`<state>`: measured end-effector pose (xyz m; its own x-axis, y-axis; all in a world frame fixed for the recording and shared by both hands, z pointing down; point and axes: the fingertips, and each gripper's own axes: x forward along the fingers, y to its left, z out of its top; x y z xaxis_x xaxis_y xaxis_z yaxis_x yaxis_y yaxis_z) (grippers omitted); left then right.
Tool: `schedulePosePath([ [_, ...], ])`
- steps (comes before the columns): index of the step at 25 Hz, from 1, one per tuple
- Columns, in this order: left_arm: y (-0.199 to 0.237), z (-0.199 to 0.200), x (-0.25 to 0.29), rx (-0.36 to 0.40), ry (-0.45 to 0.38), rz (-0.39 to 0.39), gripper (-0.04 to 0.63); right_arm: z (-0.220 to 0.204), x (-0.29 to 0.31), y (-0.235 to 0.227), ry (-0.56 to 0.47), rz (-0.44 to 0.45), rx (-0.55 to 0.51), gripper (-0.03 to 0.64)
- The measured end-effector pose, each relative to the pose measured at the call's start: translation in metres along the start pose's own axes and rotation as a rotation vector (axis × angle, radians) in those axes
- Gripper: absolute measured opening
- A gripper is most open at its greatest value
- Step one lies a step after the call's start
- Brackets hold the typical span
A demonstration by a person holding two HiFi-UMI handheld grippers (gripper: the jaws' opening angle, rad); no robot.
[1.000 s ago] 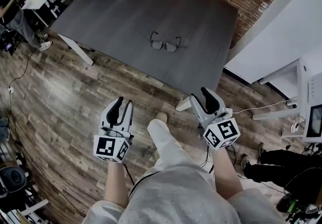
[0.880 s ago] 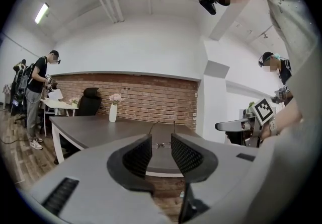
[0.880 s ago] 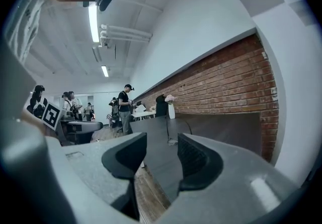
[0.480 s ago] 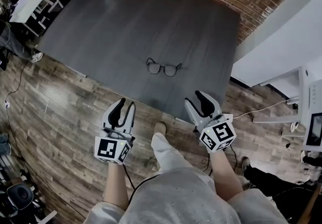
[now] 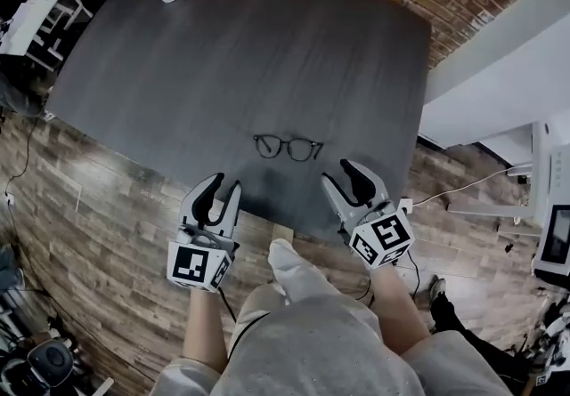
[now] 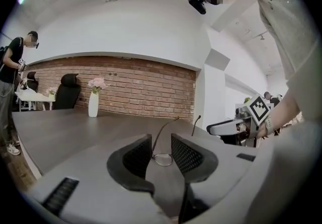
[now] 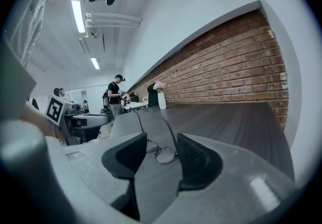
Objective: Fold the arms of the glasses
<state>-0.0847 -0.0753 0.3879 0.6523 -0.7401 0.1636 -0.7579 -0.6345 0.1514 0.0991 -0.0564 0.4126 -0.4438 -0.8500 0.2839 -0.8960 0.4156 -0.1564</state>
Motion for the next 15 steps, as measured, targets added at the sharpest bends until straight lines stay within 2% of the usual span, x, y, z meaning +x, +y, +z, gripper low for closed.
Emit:
schedulePosePath([
  [15, 0.018, -0.016, 0.067, 0.027, 0.073, -0.128, 0.117, -0.008, 0.052, -0.022, 0.027, -0.035, 0.016, 0.173],
])
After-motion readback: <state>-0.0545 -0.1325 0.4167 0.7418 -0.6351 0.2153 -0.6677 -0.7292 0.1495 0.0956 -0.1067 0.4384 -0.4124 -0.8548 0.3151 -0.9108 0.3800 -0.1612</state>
